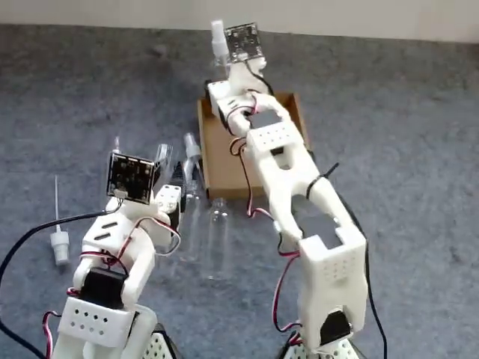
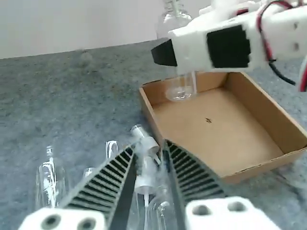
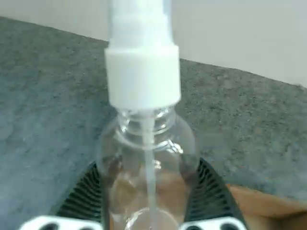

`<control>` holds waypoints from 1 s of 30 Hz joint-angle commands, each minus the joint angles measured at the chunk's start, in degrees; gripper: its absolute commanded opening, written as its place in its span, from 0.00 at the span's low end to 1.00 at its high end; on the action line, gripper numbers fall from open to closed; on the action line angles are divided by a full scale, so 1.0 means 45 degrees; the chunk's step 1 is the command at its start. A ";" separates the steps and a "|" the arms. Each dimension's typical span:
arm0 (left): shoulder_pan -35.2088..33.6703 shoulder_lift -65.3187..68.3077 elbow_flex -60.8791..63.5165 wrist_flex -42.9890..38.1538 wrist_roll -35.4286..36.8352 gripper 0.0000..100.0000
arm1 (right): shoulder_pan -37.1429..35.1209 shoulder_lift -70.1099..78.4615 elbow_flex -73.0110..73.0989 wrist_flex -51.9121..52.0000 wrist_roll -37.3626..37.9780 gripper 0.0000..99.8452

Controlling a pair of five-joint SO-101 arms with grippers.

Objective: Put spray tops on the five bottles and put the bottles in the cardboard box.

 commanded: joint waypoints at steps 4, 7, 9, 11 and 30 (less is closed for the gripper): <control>-0.0107 -0.0010 -0.0049 -0.0313 -0.0117 0.04 | 0.0127 0.0596 -0.0869 -0.1924 0.0039 0.00; -0.0107 -0.0010 -0.0049 -0.0313 -0.0117 0.04 | 0.0088 0.0850 -0.0498 -0.2452 0.0039 0.00; -0.0107 0.0010 -0.0049 -0.0332 -0.0117 0.04 | -0.0010 0.0987 -0.0186 -0.2842 0.0039 0.00; -0.0107 0.0010 -0.0010 -0.0527 -0.0117 0.04 | -0.0029 0.1104 0.0225 -0.3350 0.0039 0.00; -0.0107 0.0010 0.0322 -0.1055 -0.0117 0.04 | -0.0440 0.2315 0.1397 -0.5167 0.0098 0.00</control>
